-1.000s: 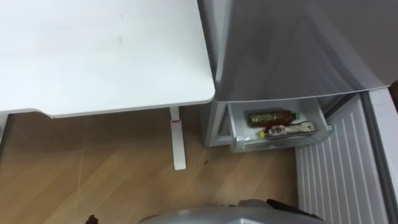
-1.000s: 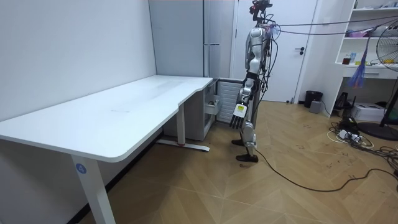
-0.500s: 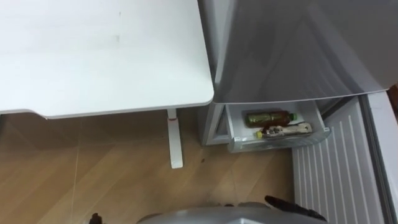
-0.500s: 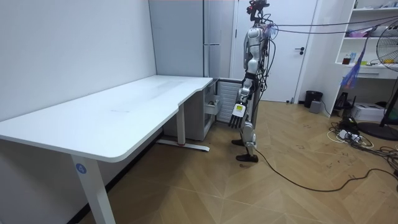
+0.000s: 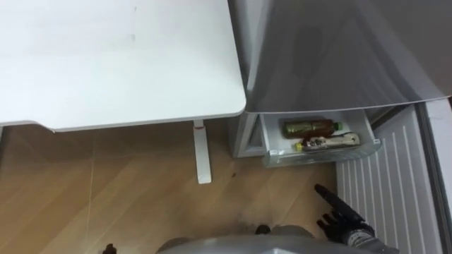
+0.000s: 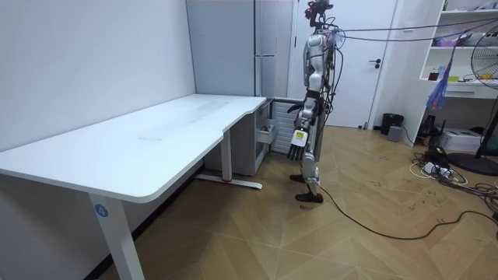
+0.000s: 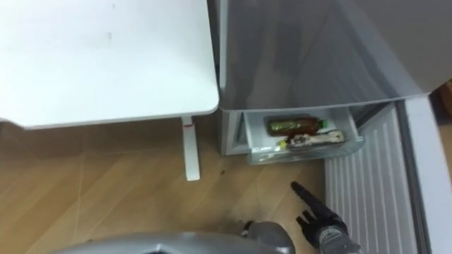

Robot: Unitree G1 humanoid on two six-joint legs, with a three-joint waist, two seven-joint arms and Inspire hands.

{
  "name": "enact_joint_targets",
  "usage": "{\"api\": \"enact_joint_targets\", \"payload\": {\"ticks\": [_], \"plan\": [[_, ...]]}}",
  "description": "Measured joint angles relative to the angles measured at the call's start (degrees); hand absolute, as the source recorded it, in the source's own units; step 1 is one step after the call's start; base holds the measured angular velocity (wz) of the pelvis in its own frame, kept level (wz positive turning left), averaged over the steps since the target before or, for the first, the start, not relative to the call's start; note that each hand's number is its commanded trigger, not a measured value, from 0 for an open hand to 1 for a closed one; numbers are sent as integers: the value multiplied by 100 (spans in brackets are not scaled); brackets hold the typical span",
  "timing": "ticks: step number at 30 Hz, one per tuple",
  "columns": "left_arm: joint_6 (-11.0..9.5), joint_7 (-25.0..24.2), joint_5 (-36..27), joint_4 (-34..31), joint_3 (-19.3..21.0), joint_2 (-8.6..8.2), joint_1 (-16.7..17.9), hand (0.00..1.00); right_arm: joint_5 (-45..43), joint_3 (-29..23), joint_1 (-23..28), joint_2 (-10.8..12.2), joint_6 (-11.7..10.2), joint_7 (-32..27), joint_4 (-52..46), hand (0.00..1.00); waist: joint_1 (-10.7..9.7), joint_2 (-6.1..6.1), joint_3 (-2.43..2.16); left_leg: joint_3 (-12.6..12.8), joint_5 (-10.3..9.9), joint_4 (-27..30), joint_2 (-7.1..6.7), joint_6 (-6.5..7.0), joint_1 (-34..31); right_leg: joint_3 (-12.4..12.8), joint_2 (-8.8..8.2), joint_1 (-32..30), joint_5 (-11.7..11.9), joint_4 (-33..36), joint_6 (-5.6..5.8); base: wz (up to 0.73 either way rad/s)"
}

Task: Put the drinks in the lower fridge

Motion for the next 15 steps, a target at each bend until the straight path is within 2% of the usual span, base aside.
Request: {"api": "enact_joint_targets", "payload": {"ticks": [4,5,8,12,13,15], "plan": [[-6,-48,-81,94,-17,64,-383,0,904,-234,-424,-31,-27,0,60,0,15,65,14,-75,-122,599,-40,77,-717,-125,-118,-487,3,185,1,6],[-16,-39,-120,211,-75,91,-595,0,1082,-247,-601,-34,-68,2,97,0,35,98,44,-94,-142,786,-65,98,-966,-142,-165,-691,4,299,2,14],[-37,-25,-136,365,-120,99,-922,0,1398,-473,-1078,-38,-74,-1,280,0,110,169,90,-105,-151,1089,-92,138,-1489,-78,-277,-1232,4,635,-2,5],[-35,4,-474,501,-391,135,-1022,0,1636,-609,-1464,-73,-76,-84,346,0,269,231,124,-100,-184,1514,-102,150,-2125,0,-339,-1885,-21,1056,-43,0],[-21,1,-482,539,-491,137,-1059,0,1792,-695,-1609,-124,-94,-110,353,0,299,252,149,-145,-220,1725,-100,147,-2407,-38,-380,-2134,-56,1238,-84,19],[-12,-18,-507,542,-578,157,-1067,0,1956,-781,-1766,-233,-127,-111,365,0,351,252,159,-168,-285,2084,-120,136,-2844,-46,-402,-2528,-151,1536,-119,20]]}}
